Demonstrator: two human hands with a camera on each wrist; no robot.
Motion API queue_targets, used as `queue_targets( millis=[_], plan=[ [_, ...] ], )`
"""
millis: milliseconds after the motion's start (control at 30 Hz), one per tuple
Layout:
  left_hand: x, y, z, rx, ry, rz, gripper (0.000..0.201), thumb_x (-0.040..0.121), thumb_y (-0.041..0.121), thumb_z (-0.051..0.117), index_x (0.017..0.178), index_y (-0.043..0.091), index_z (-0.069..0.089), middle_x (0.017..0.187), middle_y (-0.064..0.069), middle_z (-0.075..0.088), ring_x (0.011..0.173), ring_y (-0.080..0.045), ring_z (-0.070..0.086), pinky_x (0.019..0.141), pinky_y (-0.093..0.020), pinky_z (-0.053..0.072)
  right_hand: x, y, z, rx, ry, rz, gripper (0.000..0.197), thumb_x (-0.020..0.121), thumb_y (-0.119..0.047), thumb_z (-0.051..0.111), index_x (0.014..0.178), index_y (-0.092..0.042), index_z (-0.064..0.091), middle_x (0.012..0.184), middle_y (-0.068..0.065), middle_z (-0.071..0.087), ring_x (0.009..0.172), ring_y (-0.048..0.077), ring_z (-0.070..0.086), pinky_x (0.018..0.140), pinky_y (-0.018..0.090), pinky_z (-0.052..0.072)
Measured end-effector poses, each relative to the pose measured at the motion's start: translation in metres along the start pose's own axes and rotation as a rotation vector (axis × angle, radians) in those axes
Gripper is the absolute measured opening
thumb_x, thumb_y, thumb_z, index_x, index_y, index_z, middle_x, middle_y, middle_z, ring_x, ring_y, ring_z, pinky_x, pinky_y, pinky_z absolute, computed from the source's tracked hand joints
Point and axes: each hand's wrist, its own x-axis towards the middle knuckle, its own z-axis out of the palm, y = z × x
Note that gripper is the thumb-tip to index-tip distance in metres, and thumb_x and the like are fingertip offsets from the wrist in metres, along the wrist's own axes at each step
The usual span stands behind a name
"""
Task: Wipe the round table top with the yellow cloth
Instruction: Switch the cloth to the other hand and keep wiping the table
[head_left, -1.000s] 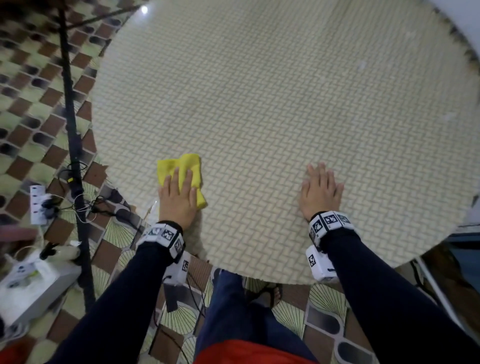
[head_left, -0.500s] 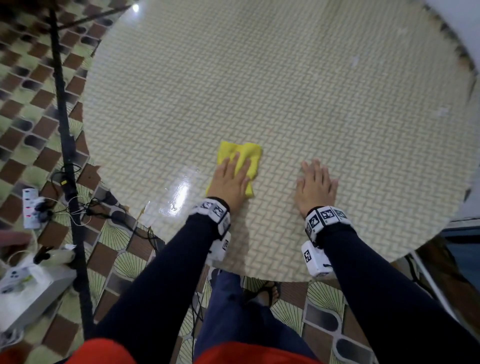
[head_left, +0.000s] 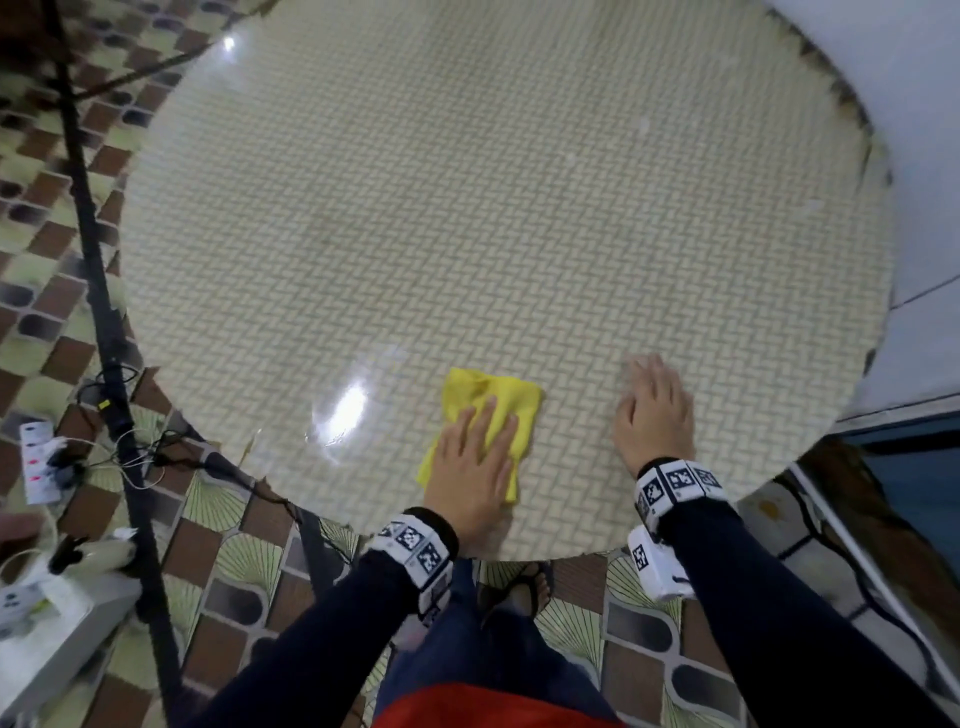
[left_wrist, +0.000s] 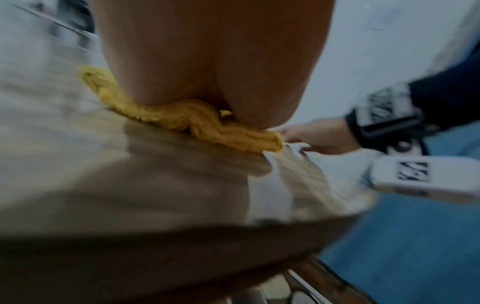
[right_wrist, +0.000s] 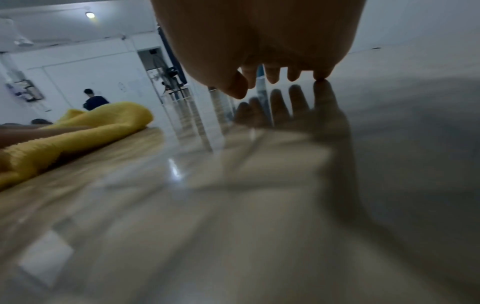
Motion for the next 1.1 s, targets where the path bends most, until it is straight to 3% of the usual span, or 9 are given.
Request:
queue_targets(
  millis=[100,200,267,400,500,633,833,967,1100],
  plan=[
    [0.018,0.052,0.006,0.008,-0.092,0.234,0.056,0.099,0.043,0.02,0.153,0.028,0.017,0.162,-0.004,0.014,0.147,-0.03,0.017,0.115,-0.05,0.021,-0.005,0.019,-0.005,0.026,0.04,0.04,0.049,0.099,-0.024,0.03,0.148,-0.024,0.032,0.16,-0.001,0.017,0.147,0.019,0.01,0.12,0.041,0.007],
    [0.068,0.065,0.004,-0.006,-0.135,0.264,0.054,0.1,0.043,0.021,0.151,0.029,0.029,0.16,-0.002,0.022,0.146,-0.028,0.023,0.115,-0.049,0.022,-0.007,0.03,-0.005,0.037,0.065,0.054,0.049,0.098,-0.026,0.026,0.146,-0.024,0.037,0.159,0.0,0.019,0.147,0.02,0.012,0.12,0.041,0.006],
    [0.107,0.06,-0.004,-0.009,-0.079,0.196,0.053,0.1,0.043,0.023,0.15,0.028,0.032,0.159,-0.004,0.024,0.145,-0.03,0.024,0.114,-0.051,0.026,-0.009,0.033,-0.004,0.045,0.087,0.047,0.056,0.092,-0.029,0.022,0.145,-0.024,0.038,0.159,0.001,0.02,0.147,0.021,0.014,0.12,0.041,0.007],
    [0.171,0.002,-0.019,0.028,-0.096,-0.139,0.055,0.103,0.046,0.017,0.155,0.031,0.007,0.163,-0.002,-0.003,0.15,-0.026,-0.002,0.12,-0.047,0.006,-0.008,0.036,-0.003,0.05,0.06,0.043,0.048,0.099,-0.022,0.03,0.147,-0.025,0.034,0.16,-0.002,0.015,0.147,0.018,0.009,0.12,0.039,0.003],
    [0.169,-0.043,-0.021,0.021,-0.045,-0.23,0.071,0.094,0.055,-0.003,0.154,0.024,0.019,0.161,-0.012,0.013,0.148,-0.031,0.012,0.119,-0.049,0.011,-0.007,0.039,-0.008,0.112,0.047,0.036,0.047,0.101,-0.021,0.031,0.147,-0.025,0.033,0.16,-0.002,0.016,0.147,0.016,0.009,0.12,0.036,0.002],
    [0.115,-0.035,-0.007,0.061,0.0,-0.06,0.057,0.104,0.045,0.013,0.15,0.018,0.033,0.153,-0.021,0.032,0.139,-0.042,0.034,0.109,-0.058,0.03,-0.007,0.047,-0.017,0.187,0.07,0.019,0.046,0.1,-0.017,0.033,0.145,-0.023,0.038,0.158,-0.001,0.022,0.146,0.015,0.013,0.12,0.036,0.007],
    [0.051,0.073,0.011,0.041,-0.065,0.192,0.053,0.102,0.045,0.018,0.152,0.03,0.027,0.16,-0.01,0.02,0.146,-0.034,0.018,0.113,-0.054,0.025,-0.006,0.062,-0.022,0.153,0.142,0.055,0.053,0.091,-0.009,0.04,0.143,-0.02,0.041,0.155,0.001,0.031,0.144,0.019,0.021,0.119,0.044,0.01],
    [0.104,0.121,0.012,0.052,-0.171,0.356,0.052,0.099,0.046,0.026,0.15,0.032,0.032,0.159,-0.004,0.025,0.144,-0.031,0.026,0.115,-0.05,0.022,-0.007,0.077,-0.028,0.126,0.17,0.153,0.057,0.085,-0.006,0.047,0.139,-0.022,0.044,0.154,-0.002,0.031,0.142,0.02,0.024,0.118,0.042,0.014],
    [0.183,0.127,0.001,0.095,-0.19,0.244,0.053,0.104,0.045,0.019,0.154,0.037,0.003,0.163,0.004,-0.006,0.149,-0.024,-0.004,0.119,-0.043,0.002,-0.01,0.084,-0.033,0.15,0.159,0.244,0.07,0.084,0.001,0.044,0.149,-0.019,0.027,0.156,-0.001,0.026,0.143,0.017,0.021,0.119,0.037,0.009]
  ],
)
